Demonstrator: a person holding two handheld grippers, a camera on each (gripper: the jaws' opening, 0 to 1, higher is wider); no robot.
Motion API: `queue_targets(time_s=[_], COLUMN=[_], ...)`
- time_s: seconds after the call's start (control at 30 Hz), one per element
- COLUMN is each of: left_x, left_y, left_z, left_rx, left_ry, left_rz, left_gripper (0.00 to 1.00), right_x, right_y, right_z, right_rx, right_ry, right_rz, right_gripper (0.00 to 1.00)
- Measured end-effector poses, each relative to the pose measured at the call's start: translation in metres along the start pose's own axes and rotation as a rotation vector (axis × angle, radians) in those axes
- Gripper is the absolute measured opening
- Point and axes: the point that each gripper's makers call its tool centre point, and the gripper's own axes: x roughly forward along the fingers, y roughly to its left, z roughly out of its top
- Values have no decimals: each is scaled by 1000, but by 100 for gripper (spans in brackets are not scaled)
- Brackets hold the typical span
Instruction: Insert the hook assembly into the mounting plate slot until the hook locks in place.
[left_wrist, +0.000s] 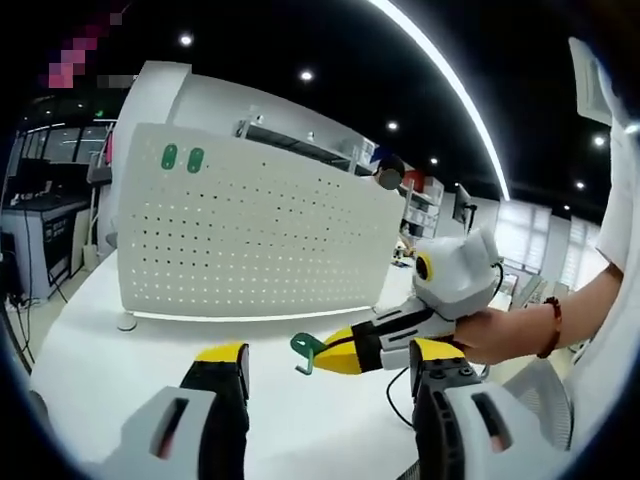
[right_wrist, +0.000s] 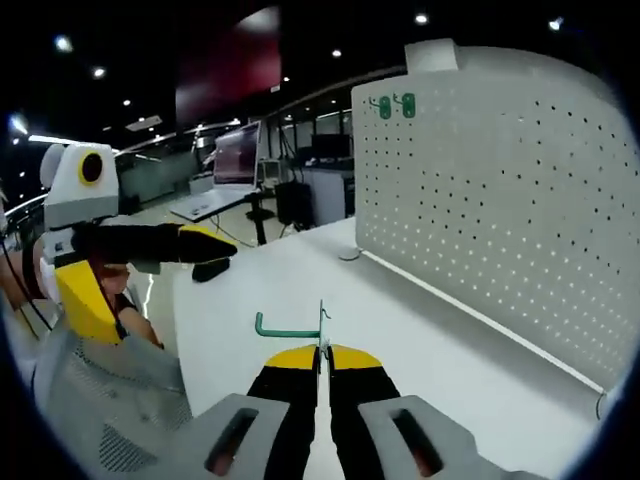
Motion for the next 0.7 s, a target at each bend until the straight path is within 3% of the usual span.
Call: queue_targets(time_s=[0.33,0.7], left_x=[0,3], left_y=[1,0], left_z=[2,9], left_rx=[-53,-105], left_ry=[-27,-66], left_rz=[-2,-18], left_gripper=[65,55], right_x=[-9,-13], right_y=[9,21], right_z=[21,46], right_rx=[-5,-26], right_ry=[-82,-166], right_rz=[2,34], right_gripper=[2,2])
